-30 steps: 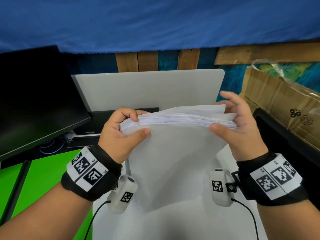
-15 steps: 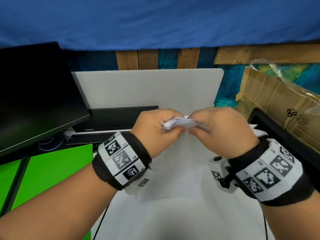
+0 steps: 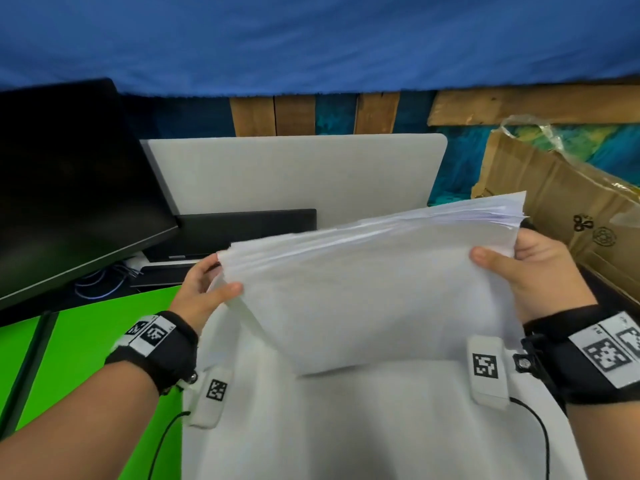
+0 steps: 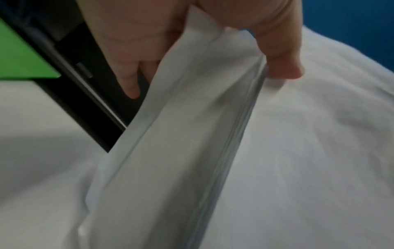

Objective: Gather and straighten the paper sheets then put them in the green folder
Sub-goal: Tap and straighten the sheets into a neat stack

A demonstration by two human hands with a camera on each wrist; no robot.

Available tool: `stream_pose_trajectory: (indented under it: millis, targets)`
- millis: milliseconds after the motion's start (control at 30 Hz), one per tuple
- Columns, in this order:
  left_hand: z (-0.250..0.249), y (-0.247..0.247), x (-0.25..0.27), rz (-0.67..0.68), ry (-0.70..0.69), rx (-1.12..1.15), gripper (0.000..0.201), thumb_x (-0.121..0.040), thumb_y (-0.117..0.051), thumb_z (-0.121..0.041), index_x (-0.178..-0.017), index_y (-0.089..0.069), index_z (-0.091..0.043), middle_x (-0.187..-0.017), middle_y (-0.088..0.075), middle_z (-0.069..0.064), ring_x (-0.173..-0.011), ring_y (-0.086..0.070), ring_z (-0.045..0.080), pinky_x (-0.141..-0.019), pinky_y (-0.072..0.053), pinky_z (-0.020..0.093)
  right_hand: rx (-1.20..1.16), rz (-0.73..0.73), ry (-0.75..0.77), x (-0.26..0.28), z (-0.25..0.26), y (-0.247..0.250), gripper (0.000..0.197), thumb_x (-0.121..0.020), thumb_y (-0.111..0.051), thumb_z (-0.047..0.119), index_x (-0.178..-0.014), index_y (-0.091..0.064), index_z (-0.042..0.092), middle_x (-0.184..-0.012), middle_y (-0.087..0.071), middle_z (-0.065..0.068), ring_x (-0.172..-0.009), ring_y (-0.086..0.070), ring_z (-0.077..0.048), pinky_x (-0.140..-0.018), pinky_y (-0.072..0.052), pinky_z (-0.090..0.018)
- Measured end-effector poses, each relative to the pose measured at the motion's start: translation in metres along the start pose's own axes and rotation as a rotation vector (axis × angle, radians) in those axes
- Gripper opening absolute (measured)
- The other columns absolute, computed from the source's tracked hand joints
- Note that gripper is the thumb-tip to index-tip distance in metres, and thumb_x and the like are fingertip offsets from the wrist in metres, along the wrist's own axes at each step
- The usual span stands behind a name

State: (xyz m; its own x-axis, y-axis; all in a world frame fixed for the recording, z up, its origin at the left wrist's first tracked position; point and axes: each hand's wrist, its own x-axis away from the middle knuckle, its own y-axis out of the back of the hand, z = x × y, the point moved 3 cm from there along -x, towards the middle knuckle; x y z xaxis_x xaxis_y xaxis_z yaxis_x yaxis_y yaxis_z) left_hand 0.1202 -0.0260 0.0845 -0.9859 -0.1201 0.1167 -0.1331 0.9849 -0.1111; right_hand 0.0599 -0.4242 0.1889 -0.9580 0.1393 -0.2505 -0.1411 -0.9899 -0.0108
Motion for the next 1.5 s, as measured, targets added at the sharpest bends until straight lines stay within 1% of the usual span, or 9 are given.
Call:
stream_pose_trajectory:
  millis: [100, 300, 600, 700, 833, 900, 1000, 1133, 1500]
  targets:
    - [0.014, 0.005, -0.008, 0.032, 0.082, 0.152, 0.076, -0.061, -0.064, -0.002, -0.132, -0.04, -0.013, -0.117, -0.059, 0.005, -0.098, -0.059, 0.021, -0.073, -0.051, 0.03, -0.085, -0.059, -0.03, 0.0, -0.01, 0.0, 0.044, -0.042, -0.083, 0.031, -0.084, -0.076, 0.019, -0.086, -0.077, 0.001, -0.077, -0.073, -0.016, -0.071, -0.059, -0.032]
    - [0.011, 0.017, -0.01, 0.012, 0.063, -0.066, 0.029, -0.083, -0.052, 0.012, -0.083, -0.062, -0.016, -0.061, -0.073, -0.009, -0.076, -0.059, 0.023, -0.06, -0.058, 0.022, -0.134, -0.113, -0.096, 0.001, -0.019, 0.017, 0.03, -0.058, -0.072, 0.014, -0.089, -0.074, 0.014, -0.088, -0.076, -0.001, -0.085, -0.07, -0.024, -0.076, -0.058, -0.037]
    - [-0.039, -0.027, 0.016, 0.022, -0.063, -0.005, 0.046, -0.092, -0.035, 0.003, -0.06, -0.055, -0.022, -0.03, -0.053, -0.021, -0.034, -0.054, -0.011, -0.041, -0.042, 0.006, -0.154, -0.159, -0.098, 0.004, -0.028, 0.02, 0.033, -0.067, -0.063, 0.009, -0.1, -0.067, 0.011, -0.088, -0.076, 0.001, -0.08, -0.072, -0.017, -0.075, -0.058, -0.034]
    - [-0.032, -0.016, 0.006, -0.018, -0.062, 0.037, 0.015, -0.084, -0.044, -0.023, -0.083, -0.058, -0.018, -0.049, -0.066, -0.022, -0.047, -0.061, -0.009, -0.057, -0.05, 0.019, -0.155, -0.181, -0.109, 0.007, -0.028, 0.024, 0.033, -0.069, -0.063, 0.008, -0.101, -0.067, 0.012, -0.089, -0.076, 0.002, -0.081, -0.072, -0.017, -0.073, -0.059, -0.032]
    - [-0.014, -0.017, 0.007, 0.208, 0.036, 0.189, 0.072, -0.048, -0.066, -0.037, -0.113, -0.05, -0.01, -0.098, -0.067, 0.01, -0.085, -0.064, 0.023, -0.08, -0.052, 0.039, -0.134, -0.197, -0.137, 0.012, -0.027, 0.028, 0.041, -0.058, -0.071, 0.015, -0.099, -0.067, 0.011, -0.089, -0.076, 0.001, -0.074, -0.072, -0.015, -0.068, -0.059, -0.032]
    - [-0.005, -0.017, 0.013, 0.282, 0.038, 0.116, 0.066, -0.042, -0.07, -0.029, -0.105, -0.054, -0.016, -0.108, -0.058, 0.014, -0.085, -0.06, 0.02, -0.075, -0.052, 0.035, -0.112, -0.217, -0.15, 0.014, -0.027, 0.029, 0.058, -0.044, -0.075, 0.026, -0.1, -0.067, 0.01, -0.084, -0.076, 0.002, -0.072, -0.072, -0.014, -0.062, -0.059, -0.029]
    - [0.02, -0.011, 0.008, 0.337, 0.025, -0.029, 0.094, -0.019, -0.093, -0.028, -0.105, -0.054, -0.027, -0.105, -0.063, 0.006, -0.076, -0.07, 0.008, -0.062, -0.057, 0.021, -0.111, -0.221, -0.155, 0.015, -0.027, 0.029, 0.068, -0.04, -0.074, 0.03, -0.105, -0.066, 0.009, -0.085, -0.076, 0.002, -0.075, -0.073, -0.014, -0.06, -0.057, -0.026]
    - [0.035, -0.009, 0.005, 0.221, -0.02, -0.045, 0.083, -0.033, -0.086, -0.012, -0.11, -0.057, -0.025, -0.11, -0.068, 0.013, -0.079, -0.07, 0.011, -0.068, -0.058, 0.023, -0.144, -0.205, -0.144, 0.016, -0.025, 0.028, 0.057, -0.049, -0.072, 0.024, -0.105, -0.066, 0.011, -0.089, -0.076, 0.002, -0.079, -0.073, -0.016, -0.064, -0.058, -0.028]
    - [0.002, -0.028, 0.014, 0.353, -0.122, -0.037, 0.091, -0.024, -0.093, -0.04, -0.106, -0.063, -0.018, -0.094, -0.077, -0.004, -0.09, -0.072, 0.014, -0.07, -0.057, 0.024, -0.259, -0.124, -0.112, 0.022, -0.024, 0.029, 0.041, -0.07, -0.055, 0.007, -0.109, -0.063, 0.016, -0.095, -0.076, 0.004, -0.087, -0.072, -0.014, -0.07, -0.058, -0.028]
